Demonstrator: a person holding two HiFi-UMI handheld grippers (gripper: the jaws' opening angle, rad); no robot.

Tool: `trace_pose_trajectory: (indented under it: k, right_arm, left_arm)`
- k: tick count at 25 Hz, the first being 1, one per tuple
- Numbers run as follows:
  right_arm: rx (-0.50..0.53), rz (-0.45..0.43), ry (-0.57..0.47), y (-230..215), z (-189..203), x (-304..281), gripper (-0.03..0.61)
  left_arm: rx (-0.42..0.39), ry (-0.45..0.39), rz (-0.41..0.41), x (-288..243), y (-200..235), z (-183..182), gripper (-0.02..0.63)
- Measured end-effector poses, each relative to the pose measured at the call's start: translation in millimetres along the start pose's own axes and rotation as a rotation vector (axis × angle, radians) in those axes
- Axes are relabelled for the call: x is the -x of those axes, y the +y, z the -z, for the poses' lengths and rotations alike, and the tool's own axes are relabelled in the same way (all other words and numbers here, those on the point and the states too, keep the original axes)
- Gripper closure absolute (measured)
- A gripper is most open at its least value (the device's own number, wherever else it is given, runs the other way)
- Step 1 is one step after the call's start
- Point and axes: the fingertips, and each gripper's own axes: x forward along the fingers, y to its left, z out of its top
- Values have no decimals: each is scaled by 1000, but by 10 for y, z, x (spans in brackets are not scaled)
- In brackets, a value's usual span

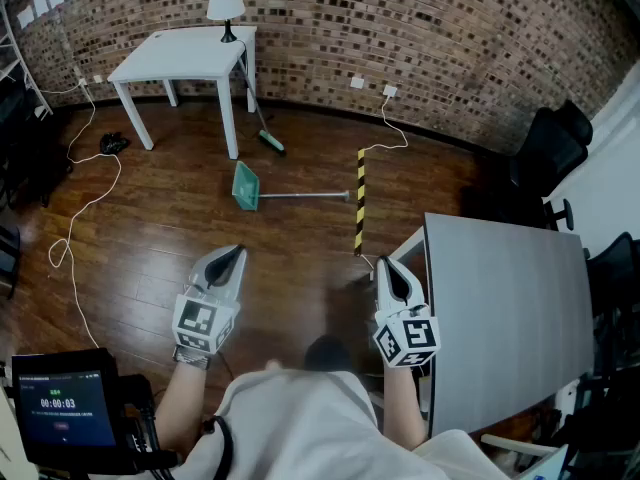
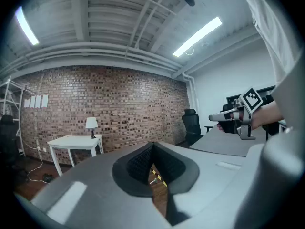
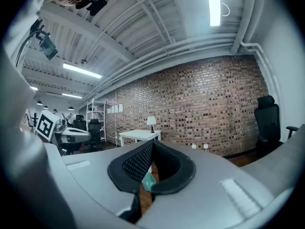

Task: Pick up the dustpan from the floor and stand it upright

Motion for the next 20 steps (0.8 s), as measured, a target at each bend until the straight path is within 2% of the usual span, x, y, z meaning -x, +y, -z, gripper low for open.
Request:
trace_pose_trajectory:
  k: [4, 10, 15, 20]
  right_arm:
    - [0, -12, 15, 7, 48, -141, 565]
    - [-13, -8, 22, -253, 167, -768, 565]
    - [-31, -11, 30, -802, 188, -1530, 565]
    - [-26, -34, 23, -1461, -72, -2450, 565]
  left_arm:
    - [11, 3, -8, -70, 105, 45, 614]
    - [18, 28, 0, -622, 397, 242, 612]
    - [7, 52, -18, -1436, 662, 240, 614]
    - [2, 32, -70, -2461, 1013, -62, 613]
